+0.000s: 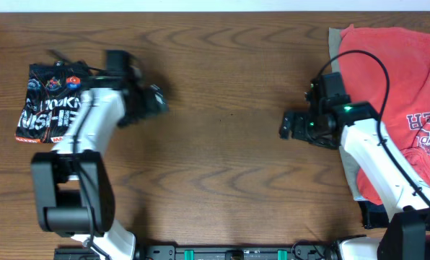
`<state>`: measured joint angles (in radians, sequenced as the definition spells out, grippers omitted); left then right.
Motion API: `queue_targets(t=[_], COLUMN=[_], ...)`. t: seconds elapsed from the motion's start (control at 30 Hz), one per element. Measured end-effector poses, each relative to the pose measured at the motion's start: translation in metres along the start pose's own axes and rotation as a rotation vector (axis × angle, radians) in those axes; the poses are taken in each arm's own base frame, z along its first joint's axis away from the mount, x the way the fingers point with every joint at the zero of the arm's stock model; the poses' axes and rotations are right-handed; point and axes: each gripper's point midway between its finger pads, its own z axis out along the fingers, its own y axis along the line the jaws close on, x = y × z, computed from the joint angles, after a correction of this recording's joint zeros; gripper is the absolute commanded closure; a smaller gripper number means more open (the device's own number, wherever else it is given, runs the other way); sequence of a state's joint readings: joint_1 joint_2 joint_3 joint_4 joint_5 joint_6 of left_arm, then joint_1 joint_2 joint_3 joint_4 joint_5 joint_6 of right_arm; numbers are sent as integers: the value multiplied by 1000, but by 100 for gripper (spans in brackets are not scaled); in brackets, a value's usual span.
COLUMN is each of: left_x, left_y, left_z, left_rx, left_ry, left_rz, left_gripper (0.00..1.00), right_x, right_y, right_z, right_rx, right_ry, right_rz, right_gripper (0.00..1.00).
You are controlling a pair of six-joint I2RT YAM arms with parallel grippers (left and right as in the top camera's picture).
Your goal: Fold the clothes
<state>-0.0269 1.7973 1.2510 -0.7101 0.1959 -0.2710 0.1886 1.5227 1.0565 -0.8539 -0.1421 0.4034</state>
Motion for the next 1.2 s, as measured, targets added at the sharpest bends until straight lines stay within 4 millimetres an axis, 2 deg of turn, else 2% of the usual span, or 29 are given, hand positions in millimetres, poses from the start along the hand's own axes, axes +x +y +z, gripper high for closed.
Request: queue_targets(t=[0.07,0.17,0.27,0.37,0.47,0.57,0.67,0.87,1.03,1.2], left_x=[43,93,130,148,158,162,155,149,146,150], left_y=[-10,-13,-11,-11,-13,-17,-31,-44,-25,-5], left_z=[1,-7,-20,-27,-31,-44,-68,-136,-183,-212], left_rx=[-37,-99,-162,-207,-233,-222,-150,35,145,199], left_ry=[146,324,460,518,506,395,183,-316,-650,-807], left_rz=[53,98,137,178,221,259,316,396,340,285], left_gripper=[2,2,2,2,2,2,2,2,2,2], right_x=[11,25,39,49,53,51,50,61,71,76], right_y=[-14,-29,-41,-42,-42,-38,-34,-33,-38,-41], right_z=[-2,-5,-9,-12,-21,-40,-62,-93,-111,-123], right_rx=[27,53,77,82,80,46,-2,-79,-101,-107], right_ry=[58,125,190,226,215,111,-47,-351,-541,-617], right_rz=[0,17,38,32,29,12,-17,-93,-126,-130], right_gripper=[1,1,1,1,1,1,1,1,1,1])
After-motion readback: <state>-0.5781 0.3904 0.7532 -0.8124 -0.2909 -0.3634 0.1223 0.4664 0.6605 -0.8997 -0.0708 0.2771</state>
